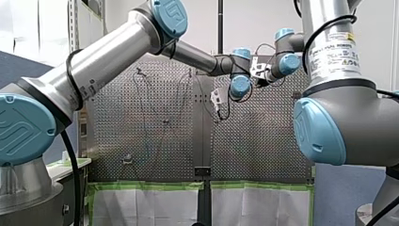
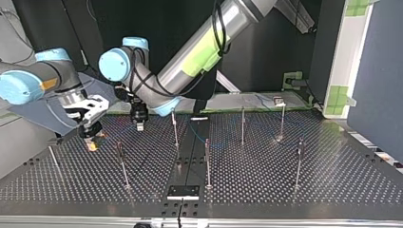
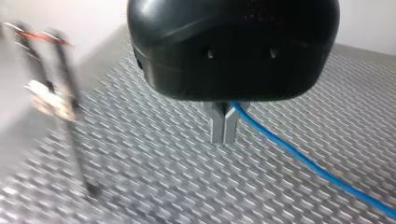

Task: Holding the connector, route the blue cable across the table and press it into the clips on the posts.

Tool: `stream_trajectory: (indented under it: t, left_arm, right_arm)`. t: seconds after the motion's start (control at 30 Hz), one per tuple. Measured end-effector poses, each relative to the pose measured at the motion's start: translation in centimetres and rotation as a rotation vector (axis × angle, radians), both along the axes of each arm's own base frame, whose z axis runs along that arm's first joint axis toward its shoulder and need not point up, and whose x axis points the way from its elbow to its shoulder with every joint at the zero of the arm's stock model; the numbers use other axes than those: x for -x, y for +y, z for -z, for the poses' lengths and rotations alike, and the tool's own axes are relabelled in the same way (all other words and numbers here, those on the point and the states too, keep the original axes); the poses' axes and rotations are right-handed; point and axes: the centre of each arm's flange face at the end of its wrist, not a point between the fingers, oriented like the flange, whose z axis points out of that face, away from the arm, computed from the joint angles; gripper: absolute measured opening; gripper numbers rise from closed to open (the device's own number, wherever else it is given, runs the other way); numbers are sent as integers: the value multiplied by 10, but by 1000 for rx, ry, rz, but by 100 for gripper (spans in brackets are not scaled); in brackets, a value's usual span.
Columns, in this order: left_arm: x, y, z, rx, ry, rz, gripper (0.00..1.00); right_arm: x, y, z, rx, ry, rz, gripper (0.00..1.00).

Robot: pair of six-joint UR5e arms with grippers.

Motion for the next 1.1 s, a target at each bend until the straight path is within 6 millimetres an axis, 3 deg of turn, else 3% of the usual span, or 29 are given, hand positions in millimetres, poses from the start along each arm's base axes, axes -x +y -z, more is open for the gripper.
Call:
stream_trajectory:
  t: [0.27,0.43,0.63,0.97,1.1]
  left_arm:
    - [7,6,-88,83,-87,17,1]
    - [11,13,-116,102,-105,33,1]
    - [10,20,-111,83,-86,33,1]
    - [12,23,-74,44,-43,50,1]
    - [12,24,-69,38,-39,51,1]
  right_arm:
    - [11,13,-40,40,-26,15,0]
    - [17,23,-64,76,-38,16,0]
    - [22,27,-80,97,-52,6,0]
    - [27,22,-75,80,-58,10,0]
    - [27,20,-71,72,-56,10,0]
